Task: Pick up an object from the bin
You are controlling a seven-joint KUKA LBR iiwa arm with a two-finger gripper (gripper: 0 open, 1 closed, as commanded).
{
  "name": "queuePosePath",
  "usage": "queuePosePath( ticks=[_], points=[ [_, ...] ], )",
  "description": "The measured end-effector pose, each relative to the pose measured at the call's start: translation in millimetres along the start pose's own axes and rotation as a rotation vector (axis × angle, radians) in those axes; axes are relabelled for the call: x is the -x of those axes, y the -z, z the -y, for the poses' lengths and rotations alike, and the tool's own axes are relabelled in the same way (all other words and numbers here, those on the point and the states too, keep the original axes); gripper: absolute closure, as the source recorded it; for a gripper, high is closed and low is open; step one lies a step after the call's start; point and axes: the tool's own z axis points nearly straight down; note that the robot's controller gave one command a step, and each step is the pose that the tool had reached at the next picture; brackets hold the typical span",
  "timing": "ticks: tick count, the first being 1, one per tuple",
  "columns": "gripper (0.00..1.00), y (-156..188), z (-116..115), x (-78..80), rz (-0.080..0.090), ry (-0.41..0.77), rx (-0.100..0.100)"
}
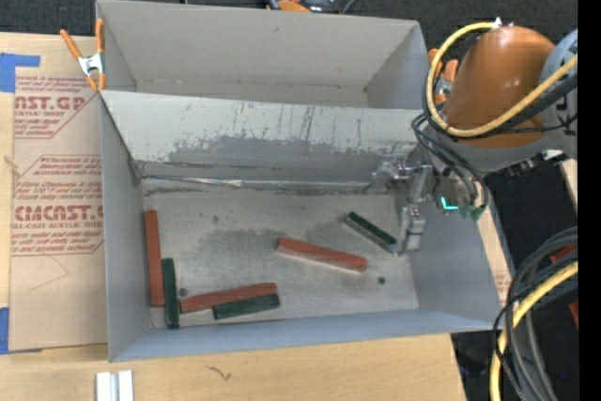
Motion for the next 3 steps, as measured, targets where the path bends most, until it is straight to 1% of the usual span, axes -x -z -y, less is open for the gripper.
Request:
queuePosePath(
  ticks=[1, 2, 3],
  points=[
    [0.0, -135, -58, -1.5, -0.001, 0.053, 0.002],
    [1.0, -129, -56, 1.0, 0.007, 0.052, 0.0],
    [1.0, 56, -44, 30.3, 0.017, 0.235, -0.003]
  ],
)
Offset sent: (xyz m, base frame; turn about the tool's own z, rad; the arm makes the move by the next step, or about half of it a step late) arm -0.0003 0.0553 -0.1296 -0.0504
